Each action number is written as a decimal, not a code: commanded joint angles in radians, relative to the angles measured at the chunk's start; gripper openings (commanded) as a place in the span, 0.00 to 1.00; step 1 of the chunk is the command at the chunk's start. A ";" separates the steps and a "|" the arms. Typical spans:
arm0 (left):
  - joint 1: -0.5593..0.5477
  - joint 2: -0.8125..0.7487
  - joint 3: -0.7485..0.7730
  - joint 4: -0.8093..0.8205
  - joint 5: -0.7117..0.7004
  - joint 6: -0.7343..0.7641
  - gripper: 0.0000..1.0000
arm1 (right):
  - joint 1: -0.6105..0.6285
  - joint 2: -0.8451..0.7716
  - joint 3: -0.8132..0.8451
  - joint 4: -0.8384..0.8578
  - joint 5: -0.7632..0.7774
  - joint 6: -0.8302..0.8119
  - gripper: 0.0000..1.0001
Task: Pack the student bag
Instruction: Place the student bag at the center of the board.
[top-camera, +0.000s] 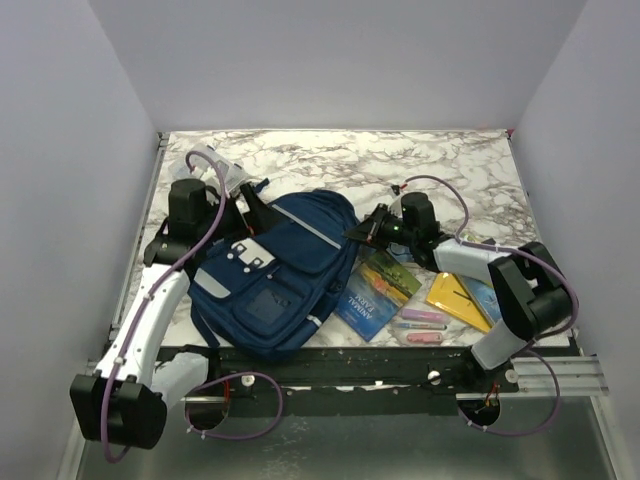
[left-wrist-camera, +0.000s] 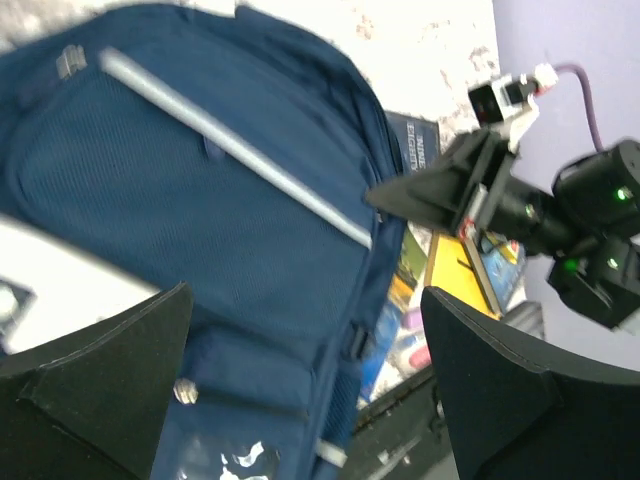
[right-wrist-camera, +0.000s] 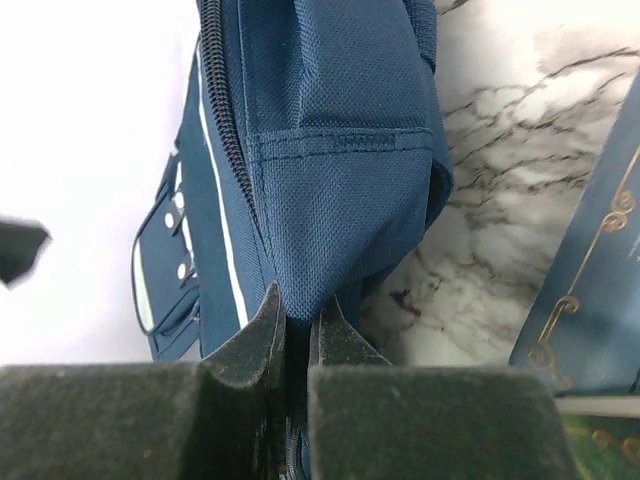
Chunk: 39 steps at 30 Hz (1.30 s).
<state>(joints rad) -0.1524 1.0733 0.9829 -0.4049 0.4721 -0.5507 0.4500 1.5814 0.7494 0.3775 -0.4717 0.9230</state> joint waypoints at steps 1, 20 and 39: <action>-0.003 -0.157 -0.168 -0.030 0.079 -0.144 0.98 | -0.008 0.071 0.021 0.242 0.154 0.063 0.01; -0.005 -0.615 -0.635 -0.183 -0.140 -0.519 0.66 | 0.147 -0.144 0.223 -0.374 0.385 -0.393 0.64; -0.004 -0.646 -0.734 -0.187 -0.144 -0.569 0.66 | 0.383 0.260 0.183 0.176 0.022 0.253 0.45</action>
<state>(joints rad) -0.1528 0.4198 0.2886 -0.5308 0.3519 -1.1080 0.7998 1.8080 0.9440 0.4583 -0.4343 1.1076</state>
